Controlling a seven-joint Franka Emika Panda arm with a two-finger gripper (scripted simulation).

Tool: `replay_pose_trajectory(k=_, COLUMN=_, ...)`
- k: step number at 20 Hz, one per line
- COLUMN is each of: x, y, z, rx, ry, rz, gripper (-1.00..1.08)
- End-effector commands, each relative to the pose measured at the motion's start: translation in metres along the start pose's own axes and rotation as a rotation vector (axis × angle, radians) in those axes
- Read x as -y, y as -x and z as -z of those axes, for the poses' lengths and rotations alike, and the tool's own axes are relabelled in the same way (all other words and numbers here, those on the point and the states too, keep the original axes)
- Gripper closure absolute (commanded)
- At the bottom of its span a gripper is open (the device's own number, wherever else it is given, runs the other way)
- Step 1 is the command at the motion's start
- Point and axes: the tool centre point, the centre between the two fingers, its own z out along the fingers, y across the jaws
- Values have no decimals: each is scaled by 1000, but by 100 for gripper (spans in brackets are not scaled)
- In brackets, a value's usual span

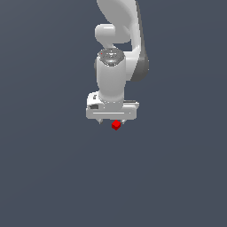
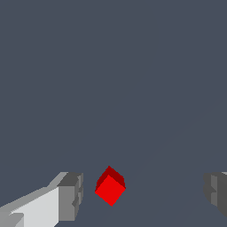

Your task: Pick up the red cube and move it to a goal position.

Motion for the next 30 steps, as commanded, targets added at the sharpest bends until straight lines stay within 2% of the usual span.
replay_pose_trajectory(k=1, x=0, y=0, z=0, rx=0, ry=0, rz=0, gripper=-92)
replay_pose_trajectory(k=13, x=-1, y=15, z=-24, rx=6, ry=1, rz=-104, gripper=-92)
replay_pose_trajectory(k=30, x=12, y=75, z=-121, rx=32, ry=6, rz=-519, gripper=-92)
